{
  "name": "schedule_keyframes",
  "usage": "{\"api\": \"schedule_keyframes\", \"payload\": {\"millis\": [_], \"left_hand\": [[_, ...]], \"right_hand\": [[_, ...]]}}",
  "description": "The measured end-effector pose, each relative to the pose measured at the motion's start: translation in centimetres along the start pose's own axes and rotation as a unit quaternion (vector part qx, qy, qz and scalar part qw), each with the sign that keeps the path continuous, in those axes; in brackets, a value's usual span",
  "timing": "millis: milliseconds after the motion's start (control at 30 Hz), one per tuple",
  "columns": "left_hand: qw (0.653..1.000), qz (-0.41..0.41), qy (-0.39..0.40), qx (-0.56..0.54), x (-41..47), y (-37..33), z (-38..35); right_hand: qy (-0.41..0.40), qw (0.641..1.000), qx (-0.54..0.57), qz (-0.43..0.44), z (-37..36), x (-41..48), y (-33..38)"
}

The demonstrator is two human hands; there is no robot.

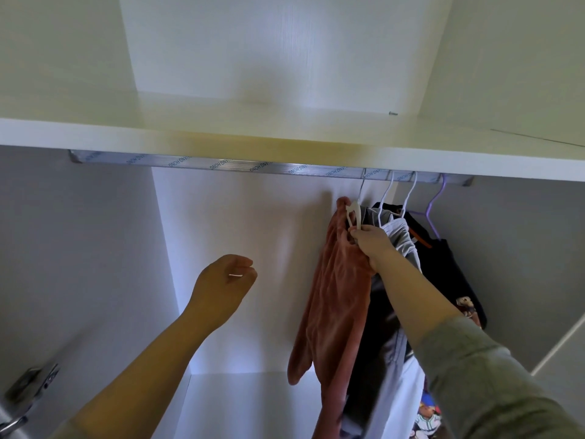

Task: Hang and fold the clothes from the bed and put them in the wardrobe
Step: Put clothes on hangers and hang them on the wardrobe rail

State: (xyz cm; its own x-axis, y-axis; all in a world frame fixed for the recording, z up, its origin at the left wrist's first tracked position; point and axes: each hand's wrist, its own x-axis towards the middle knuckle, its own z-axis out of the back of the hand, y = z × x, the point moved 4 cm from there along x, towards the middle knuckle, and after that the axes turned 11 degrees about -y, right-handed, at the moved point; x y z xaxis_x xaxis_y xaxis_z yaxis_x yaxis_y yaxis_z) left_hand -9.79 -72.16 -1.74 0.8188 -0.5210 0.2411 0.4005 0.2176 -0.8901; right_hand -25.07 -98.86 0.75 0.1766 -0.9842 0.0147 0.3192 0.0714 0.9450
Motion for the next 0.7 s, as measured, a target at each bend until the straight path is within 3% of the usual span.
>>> {"api": "schedule_keyframes", "payload": {"millis": [333,500,700], "left_hand": [[1.000,0.017,0.002,-0.009,-0.5,0.5,0.0],[0.998,0.034,0.010,-0.051,-0.5,-0.1,0.4],[0.992,0.061,0.012,-0.112,-2.9,0.0,1.4]], "right_hand": [[-0.066,0.969,-0.155,0.179,2.6,-2.9,0.4],[-0.108,0.954,-0.048,0.274,3.2,-7.6,2.1],[-0.042,0.974,0.103,0.196,2.3,-14.1,-1.1]]}}
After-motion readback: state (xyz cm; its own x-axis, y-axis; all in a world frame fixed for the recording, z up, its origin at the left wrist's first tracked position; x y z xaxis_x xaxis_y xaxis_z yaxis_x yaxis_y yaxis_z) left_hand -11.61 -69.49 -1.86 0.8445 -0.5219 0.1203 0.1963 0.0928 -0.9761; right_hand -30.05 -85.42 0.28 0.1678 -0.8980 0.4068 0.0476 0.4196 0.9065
